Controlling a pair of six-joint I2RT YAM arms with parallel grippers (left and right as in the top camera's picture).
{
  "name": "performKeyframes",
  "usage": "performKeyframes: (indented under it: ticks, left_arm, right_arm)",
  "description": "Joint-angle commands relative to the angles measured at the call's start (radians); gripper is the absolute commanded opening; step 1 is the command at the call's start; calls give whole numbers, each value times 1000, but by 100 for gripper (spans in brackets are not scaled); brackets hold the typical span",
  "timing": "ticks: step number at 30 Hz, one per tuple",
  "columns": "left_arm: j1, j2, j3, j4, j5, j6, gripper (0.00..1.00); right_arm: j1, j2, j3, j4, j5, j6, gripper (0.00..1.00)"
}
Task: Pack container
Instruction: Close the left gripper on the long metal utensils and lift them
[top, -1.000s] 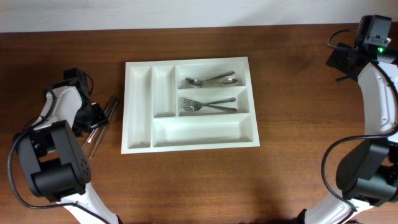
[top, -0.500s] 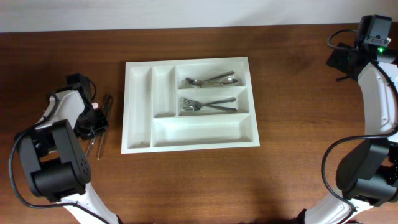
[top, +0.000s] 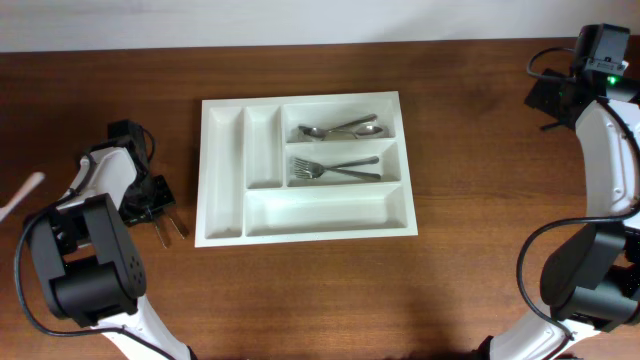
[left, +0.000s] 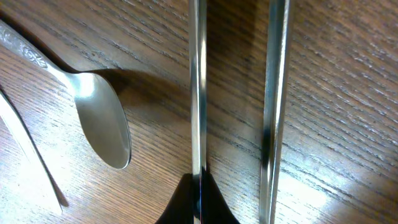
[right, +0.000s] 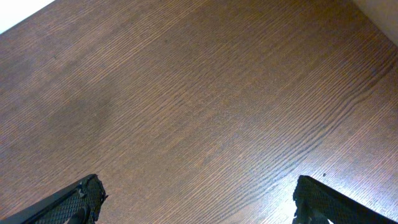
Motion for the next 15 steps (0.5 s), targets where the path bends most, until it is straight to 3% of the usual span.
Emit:
performKeyframes:
  ticks: [1,8,15]
  left_arm:
    - [2,19,-29,18,12,-5,2]
    - [2,19,-21,18,23,-5,2]
    - [-2,19,185,-105,49,17,2]
  right_arm:
    - [-3,-3,6,0,2,1,99]
    - [-3,-3,6,0,2,1,99]
    - [-3,-3,6,0,2,1,99]
